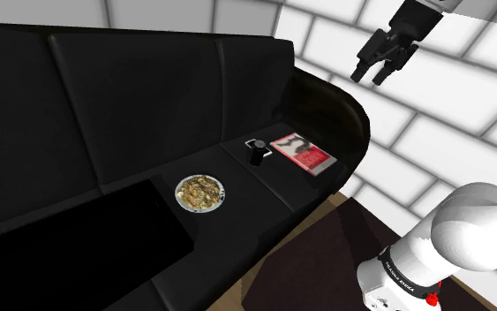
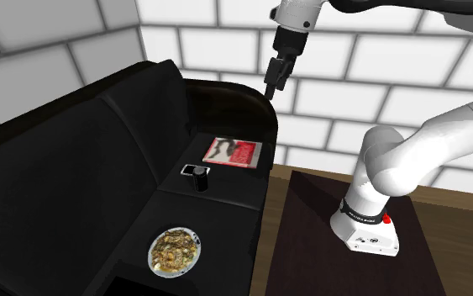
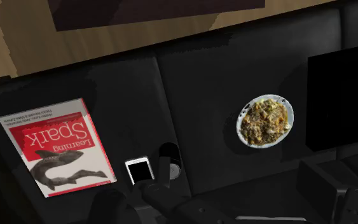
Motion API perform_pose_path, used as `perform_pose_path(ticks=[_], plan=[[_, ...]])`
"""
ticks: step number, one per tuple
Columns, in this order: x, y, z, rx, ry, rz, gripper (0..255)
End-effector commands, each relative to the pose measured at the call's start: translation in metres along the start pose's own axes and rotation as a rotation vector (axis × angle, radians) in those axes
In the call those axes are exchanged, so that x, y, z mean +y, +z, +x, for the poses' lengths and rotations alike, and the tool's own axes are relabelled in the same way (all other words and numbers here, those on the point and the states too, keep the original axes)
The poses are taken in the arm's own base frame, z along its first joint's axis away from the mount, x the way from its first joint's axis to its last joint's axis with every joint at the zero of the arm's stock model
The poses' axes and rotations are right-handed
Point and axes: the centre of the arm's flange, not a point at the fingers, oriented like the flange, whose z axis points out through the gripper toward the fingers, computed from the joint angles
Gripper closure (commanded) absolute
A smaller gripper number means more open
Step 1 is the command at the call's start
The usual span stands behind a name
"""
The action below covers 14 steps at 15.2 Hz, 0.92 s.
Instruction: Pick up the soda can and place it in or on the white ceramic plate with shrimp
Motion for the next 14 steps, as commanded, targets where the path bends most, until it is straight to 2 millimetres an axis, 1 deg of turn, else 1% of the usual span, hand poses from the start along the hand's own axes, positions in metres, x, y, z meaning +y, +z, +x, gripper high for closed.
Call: perform_pose_path(ticks=[1, 14], plan=[[0.000, 0.000, 0.000, 0.000, 0.000, 0.000, 0], [-0.001, 0.150, 0.093, -0.055, 0.039, -0.033, 0]])
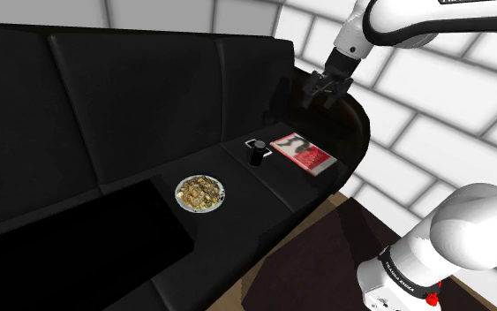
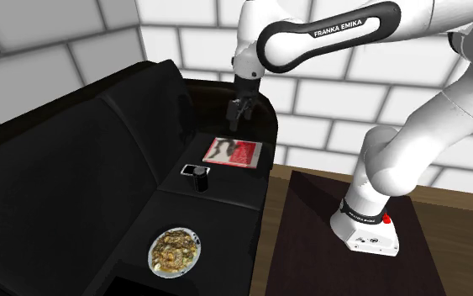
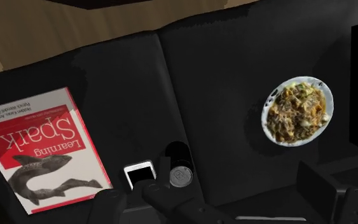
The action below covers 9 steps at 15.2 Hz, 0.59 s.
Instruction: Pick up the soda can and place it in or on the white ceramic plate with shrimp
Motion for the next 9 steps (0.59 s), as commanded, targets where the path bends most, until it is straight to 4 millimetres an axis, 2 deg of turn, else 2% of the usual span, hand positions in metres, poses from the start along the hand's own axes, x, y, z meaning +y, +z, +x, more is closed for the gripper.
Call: perform_pose_path(ticks=[1, 9], plan=[[-0.001, 0.023, 0.014, -0.007, 0.006, -0.005, 0], [-0.002, 0.115, 0.072, -0.041, 0.030, -0.025, 0]])
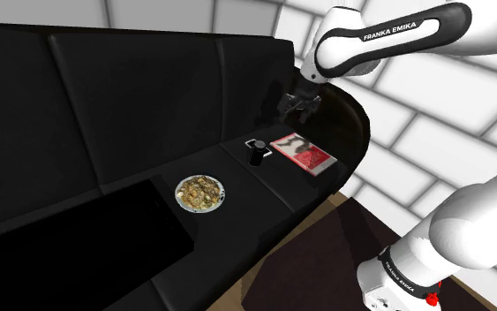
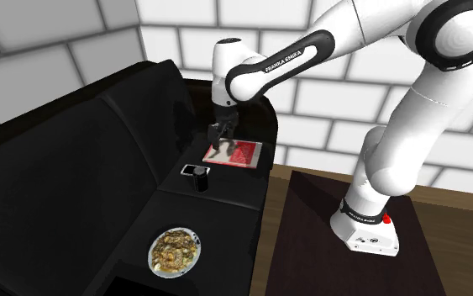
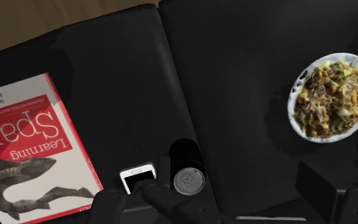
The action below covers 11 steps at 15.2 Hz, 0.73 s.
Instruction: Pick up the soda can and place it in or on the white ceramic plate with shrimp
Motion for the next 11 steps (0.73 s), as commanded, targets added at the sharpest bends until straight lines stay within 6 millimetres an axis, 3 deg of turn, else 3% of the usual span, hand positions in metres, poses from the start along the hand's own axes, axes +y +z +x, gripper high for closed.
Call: perform_pose_path(ticks=[1, 11], plan=[[0.000, 0.023, 0.016, -0.008, 0.006, -0.005, 0], [0.000, 0.139, 0.088, -0.051, 0.036, -0.030, 0]])
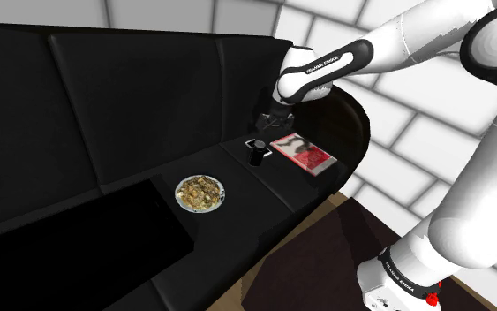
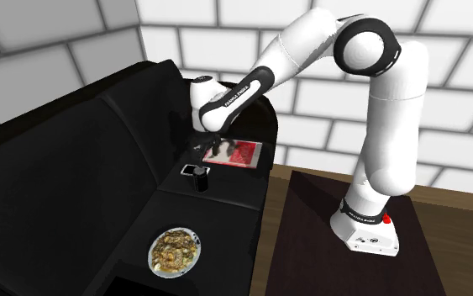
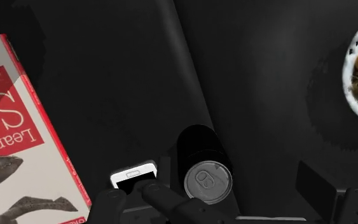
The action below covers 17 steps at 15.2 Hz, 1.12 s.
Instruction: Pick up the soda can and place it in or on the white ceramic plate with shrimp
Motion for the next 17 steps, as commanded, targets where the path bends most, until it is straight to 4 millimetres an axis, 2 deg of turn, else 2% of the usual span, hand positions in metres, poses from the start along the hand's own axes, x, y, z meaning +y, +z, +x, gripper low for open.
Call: perform_pose_path(ticks=[1, 5, 13, 17], plan=[[-0.001, 0.023, 0.014, -0.009, 0.006, -0.005, 0], [-0.002, 0.069, 0.043, -0.026, 0.018, -0.015, 0], [-0.001, 0.113, 0.044, -0.027, 0.019, -0.016, 0], [-0.001, 0.113, 0.044, -0.027, 0.019, -0.016, 0]])
